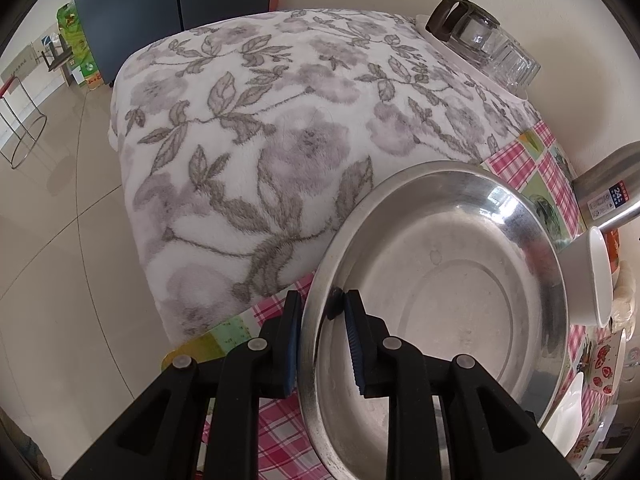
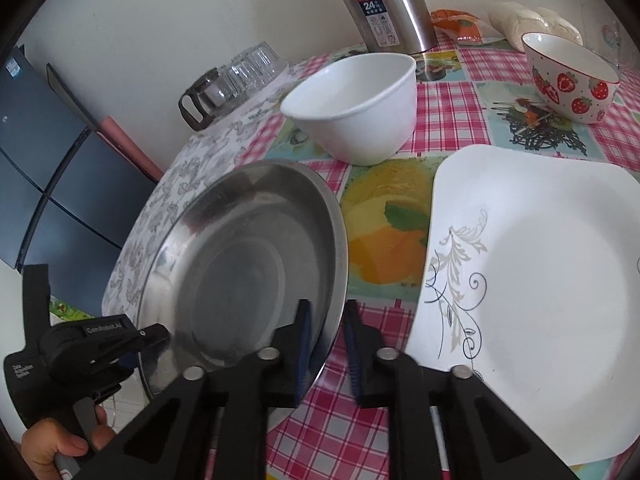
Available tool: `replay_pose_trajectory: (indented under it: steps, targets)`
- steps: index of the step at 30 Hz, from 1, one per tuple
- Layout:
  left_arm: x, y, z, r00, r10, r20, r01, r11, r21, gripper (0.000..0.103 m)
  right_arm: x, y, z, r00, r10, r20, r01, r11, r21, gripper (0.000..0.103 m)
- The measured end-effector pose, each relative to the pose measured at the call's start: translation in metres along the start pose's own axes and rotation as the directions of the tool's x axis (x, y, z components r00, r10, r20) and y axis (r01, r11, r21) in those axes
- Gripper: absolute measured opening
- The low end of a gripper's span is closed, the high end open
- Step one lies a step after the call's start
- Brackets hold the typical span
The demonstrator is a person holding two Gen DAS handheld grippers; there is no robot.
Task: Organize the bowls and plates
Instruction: 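Lift the steel tray off the table with both grippers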
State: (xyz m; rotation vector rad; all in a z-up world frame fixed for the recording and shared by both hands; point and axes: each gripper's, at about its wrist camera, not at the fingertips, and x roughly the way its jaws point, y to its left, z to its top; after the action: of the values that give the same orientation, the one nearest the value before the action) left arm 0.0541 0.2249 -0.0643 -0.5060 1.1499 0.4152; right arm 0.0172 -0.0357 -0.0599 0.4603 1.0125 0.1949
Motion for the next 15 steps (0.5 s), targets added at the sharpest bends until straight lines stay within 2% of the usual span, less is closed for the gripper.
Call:
replay_pose_trajectory:
  steps: [9, 15]
  targets:
    - [-0.001, 0.005, -0.002, 1.0, -0.006, -0.009, 0.006, 1.0, -0.03, 0.024, -0.003, 0.004, 0.0, 1.0, 0.007, -0.013, -0.007, 1.0, -0.025, 0.014]
    - [-0.006, 0.006, -0.006, 1.0, -0.006, -0.009, 0.005, 0.999, -0.035, 0.024, -0.017, 0.01, 0.002, 1.0, 0.025, 0.01, -0.024, 0.998, -0.06, 0.014]
